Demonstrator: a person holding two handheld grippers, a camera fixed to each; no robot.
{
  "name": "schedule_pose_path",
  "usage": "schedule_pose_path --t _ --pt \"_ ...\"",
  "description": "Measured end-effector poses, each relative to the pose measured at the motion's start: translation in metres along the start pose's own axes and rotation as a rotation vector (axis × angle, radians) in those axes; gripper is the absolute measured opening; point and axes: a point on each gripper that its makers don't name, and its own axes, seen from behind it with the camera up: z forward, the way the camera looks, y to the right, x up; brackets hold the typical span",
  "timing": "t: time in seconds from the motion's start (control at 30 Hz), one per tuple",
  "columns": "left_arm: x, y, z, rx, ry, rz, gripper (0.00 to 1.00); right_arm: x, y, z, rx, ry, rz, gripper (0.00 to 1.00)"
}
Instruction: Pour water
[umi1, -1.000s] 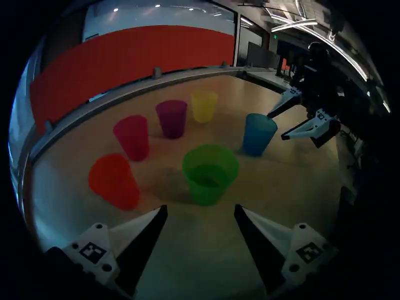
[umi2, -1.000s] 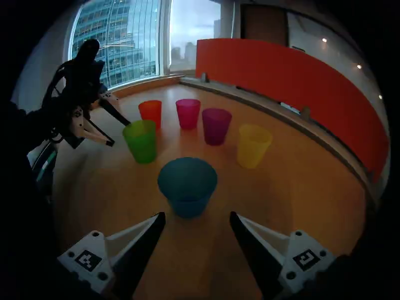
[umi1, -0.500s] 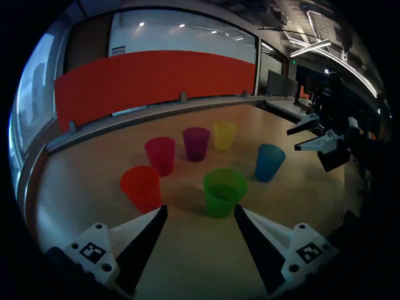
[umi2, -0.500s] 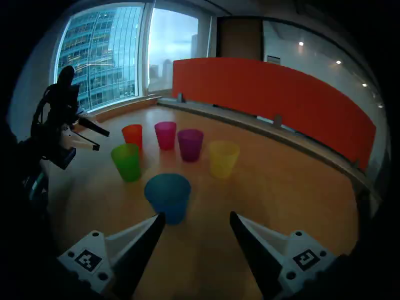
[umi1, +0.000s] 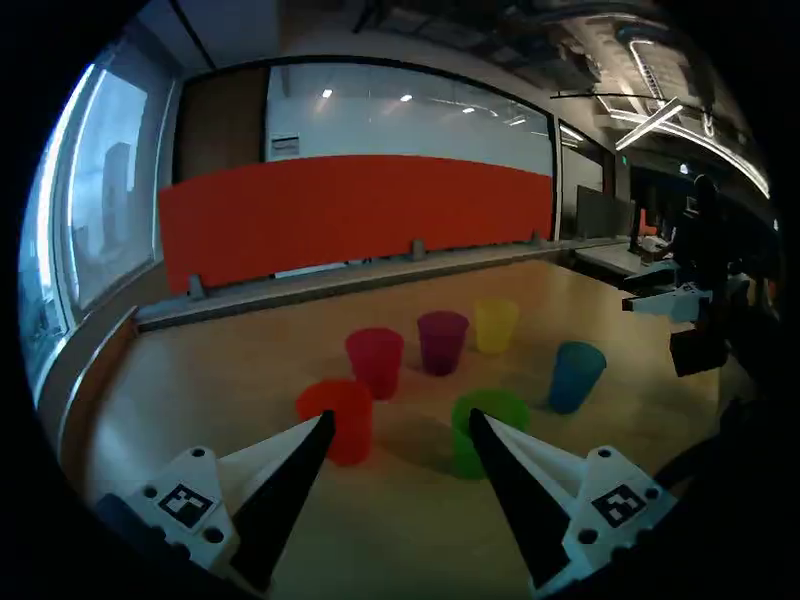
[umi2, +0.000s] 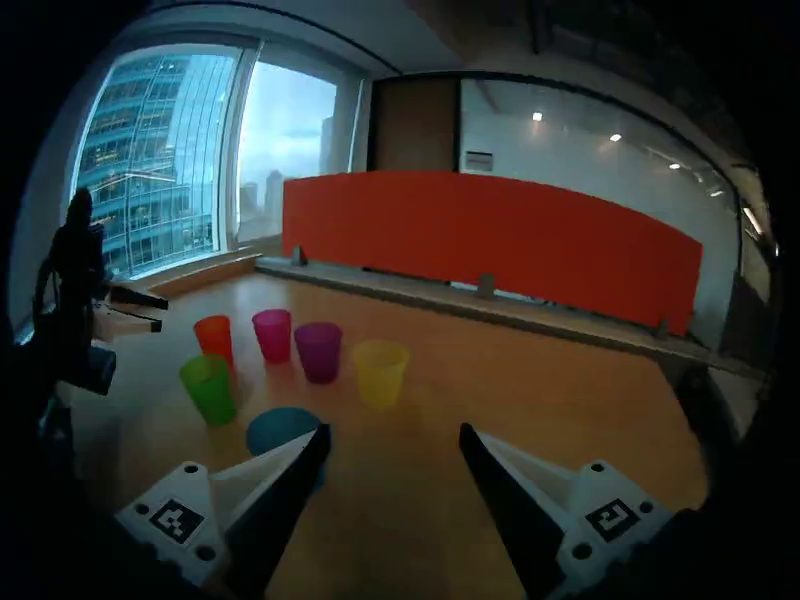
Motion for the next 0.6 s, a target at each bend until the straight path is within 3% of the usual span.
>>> schedule_pose_path --t 0.23,0.47,0.6 --pt "0.017 -0.015 -0.008 0.087 0.108 -0.013 1.00 0.018 0.020 -0.004 -0.117 0.099 0.049 1.00" --pt "0.026 -0.028 -0.011 0.156 0.186 -0.086 0.99 0.035 0.033 -0.011 -0.204 0.196 0.090 1.00" --pt "0.035 -0.038 -0.016 0.207 0.236 -0.102 1.00 0.044 0.043 -0.017 -0.263 0.253 0.093 1.00"
